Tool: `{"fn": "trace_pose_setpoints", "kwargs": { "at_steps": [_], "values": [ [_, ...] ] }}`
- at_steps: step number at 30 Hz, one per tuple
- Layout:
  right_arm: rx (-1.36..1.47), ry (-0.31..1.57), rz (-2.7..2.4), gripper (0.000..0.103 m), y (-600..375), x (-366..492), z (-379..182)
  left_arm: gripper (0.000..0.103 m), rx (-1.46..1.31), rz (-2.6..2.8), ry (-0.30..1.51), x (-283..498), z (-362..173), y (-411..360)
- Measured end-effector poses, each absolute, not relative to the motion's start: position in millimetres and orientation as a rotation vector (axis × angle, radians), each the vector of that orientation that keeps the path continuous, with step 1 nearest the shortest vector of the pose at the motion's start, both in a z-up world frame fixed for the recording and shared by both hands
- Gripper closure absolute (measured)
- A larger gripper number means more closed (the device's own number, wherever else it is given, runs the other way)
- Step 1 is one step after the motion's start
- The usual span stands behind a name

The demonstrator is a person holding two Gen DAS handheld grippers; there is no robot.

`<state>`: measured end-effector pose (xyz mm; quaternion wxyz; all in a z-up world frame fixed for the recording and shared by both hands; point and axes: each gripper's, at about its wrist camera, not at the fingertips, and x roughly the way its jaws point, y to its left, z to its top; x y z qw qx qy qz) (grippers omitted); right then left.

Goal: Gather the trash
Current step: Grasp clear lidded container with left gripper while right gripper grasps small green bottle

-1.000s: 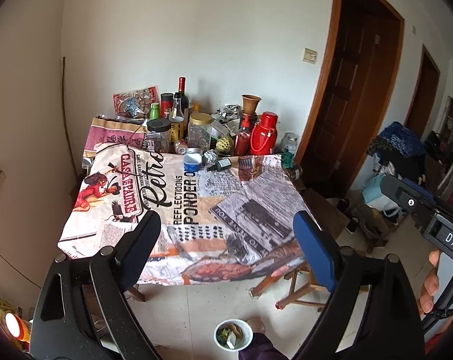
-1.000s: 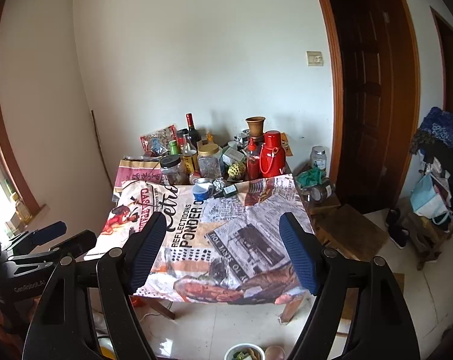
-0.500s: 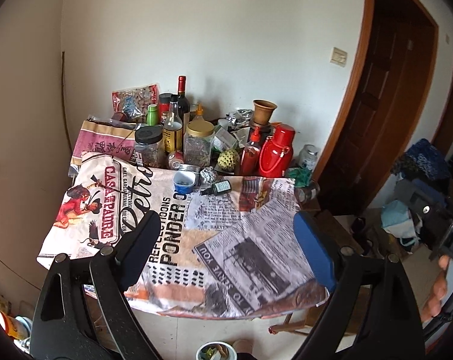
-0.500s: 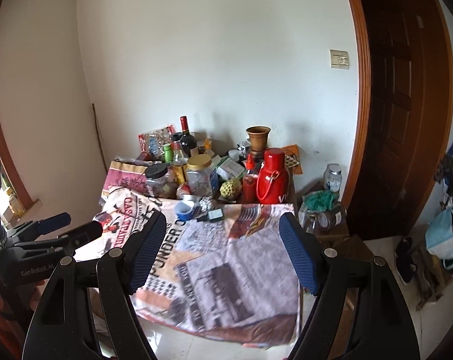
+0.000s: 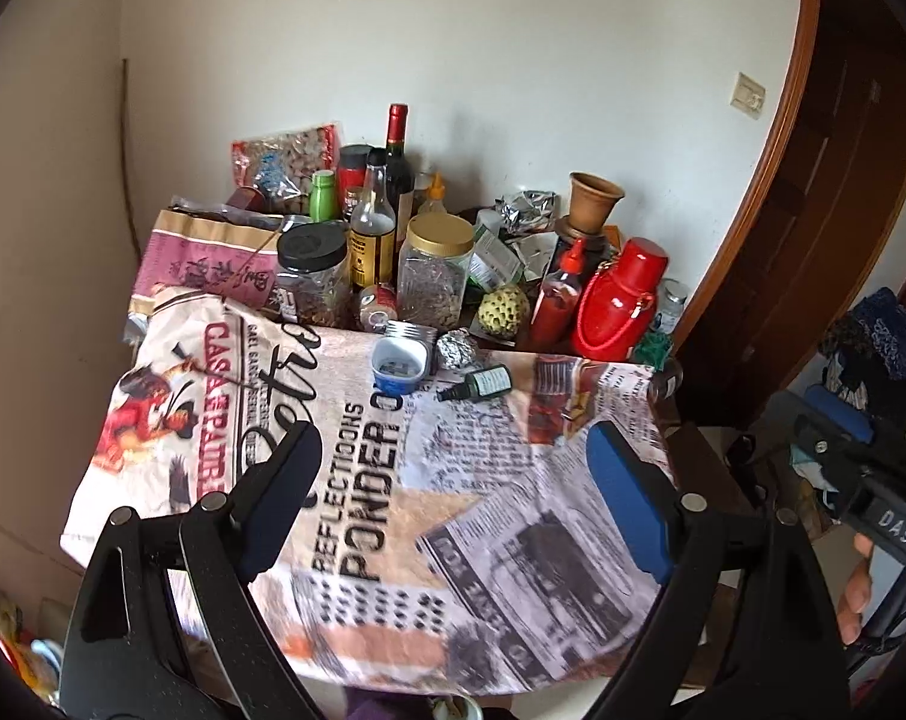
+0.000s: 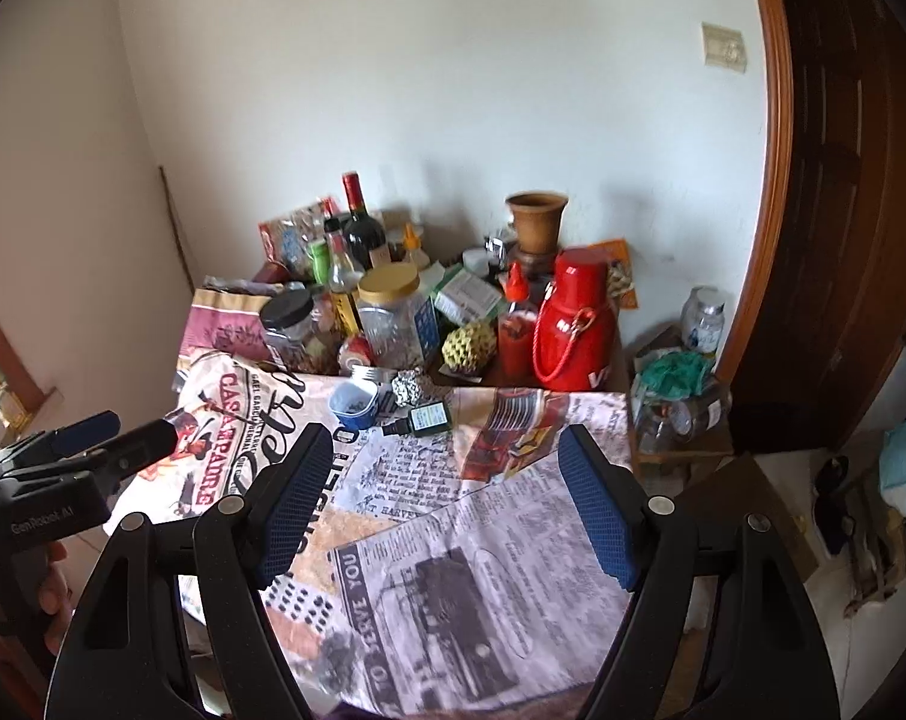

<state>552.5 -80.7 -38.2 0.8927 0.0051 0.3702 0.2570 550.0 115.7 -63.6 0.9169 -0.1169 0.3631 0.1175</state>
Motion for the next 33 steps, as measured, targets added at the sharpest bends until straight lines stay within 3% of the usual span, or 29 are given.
{"fn": "trace_pose_setpoints", "kwargs": {
  "at_steps": [8,14,20,29,33],
  "values": [
    [0.104,0.957,0.455,0.028,-13.9,622.4,-100.5,0.013,-0.215,0.164,0.829,625.7,-101.2,195.0],
    [0.053,1.060,0.432,0.028,29.8,670.8,-165.2,0.013,-0.303,0.167,0.925,668.0,-159.0,236.0],
    [0.045,1.161,0.428,0.028,54.9,706.9,-224.1,0.013,-0.318,0.164,1.018,693.6,-209.3,249.4],
    [0.069,1.261,0.425,0.029,72.9,731.4,-269.2,0.013,-0.319,0.117,1.095,737.0,-245.9,252.9],
    [0.102,1.258,0.444,0.040,68.5,729.1,-270.9,0.013,-0.341,0.104,1.105,753.6,-254.9,256.8]
  ]
}}
